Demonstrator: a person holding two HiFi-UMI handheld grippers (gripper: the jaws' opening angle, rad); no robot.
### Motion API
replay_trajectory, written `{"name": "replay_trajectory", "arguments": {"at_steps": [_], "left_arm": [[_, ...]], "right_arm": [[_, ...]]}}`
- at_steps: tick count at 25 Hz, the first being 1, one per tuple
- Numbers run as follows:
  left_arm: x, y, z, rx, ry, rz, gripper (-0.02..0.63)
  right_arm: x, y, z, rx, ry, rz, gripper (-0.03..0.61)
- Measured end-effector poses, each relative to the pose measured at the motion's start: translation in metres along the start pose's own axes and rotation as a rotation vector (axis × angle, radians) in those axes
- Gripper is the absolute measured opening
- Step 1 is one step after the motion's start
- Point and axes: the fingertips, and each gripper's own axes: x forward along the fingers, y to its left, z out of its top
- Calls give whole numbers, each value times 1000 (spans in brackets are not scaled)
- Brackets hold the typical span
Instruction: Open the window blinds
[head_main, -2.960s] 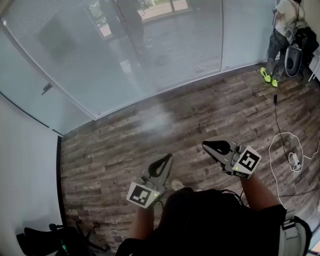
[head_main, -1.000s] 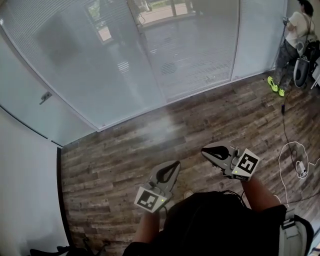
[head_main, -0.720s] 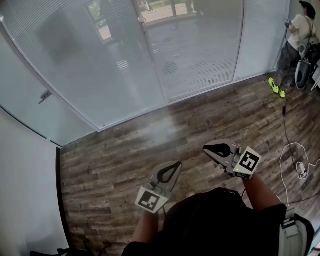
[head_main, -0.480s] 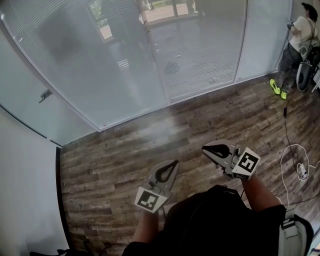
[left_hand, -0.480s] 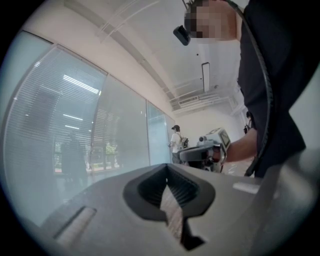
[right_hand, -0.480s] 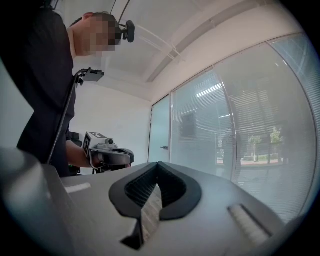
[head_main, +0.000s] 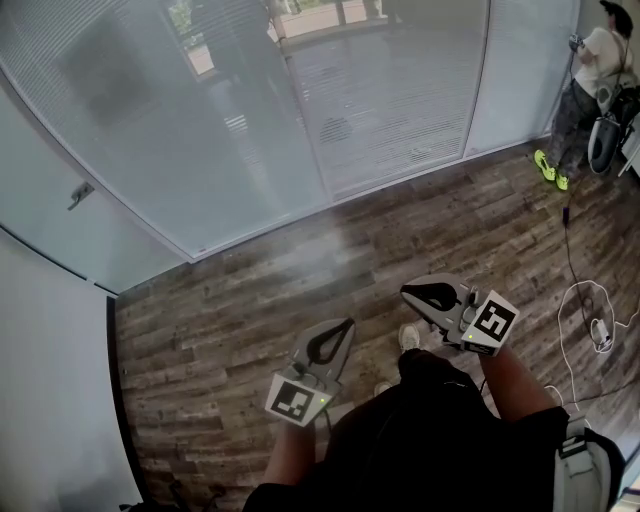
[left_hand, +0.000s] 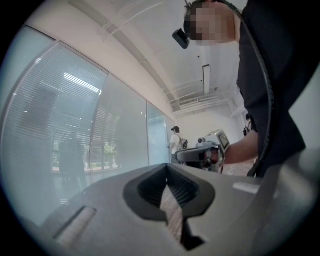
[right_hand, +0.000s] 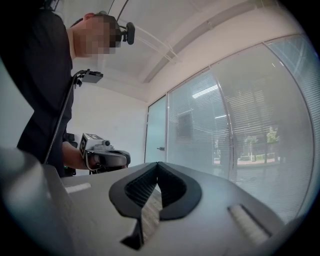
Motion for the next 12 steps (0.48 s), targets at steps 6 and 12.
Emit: {"name": "replay_trajectory", "arguments": {"at_steps": [6,12], "left_arm": [[8,12,-3,-4,5,14,5],[21,23,-8,-6,15,20,5]], "right_arm": [[8,-16,1,-8,-8,2,5],[20,-35,-2,-7,-18,11,5]]}}
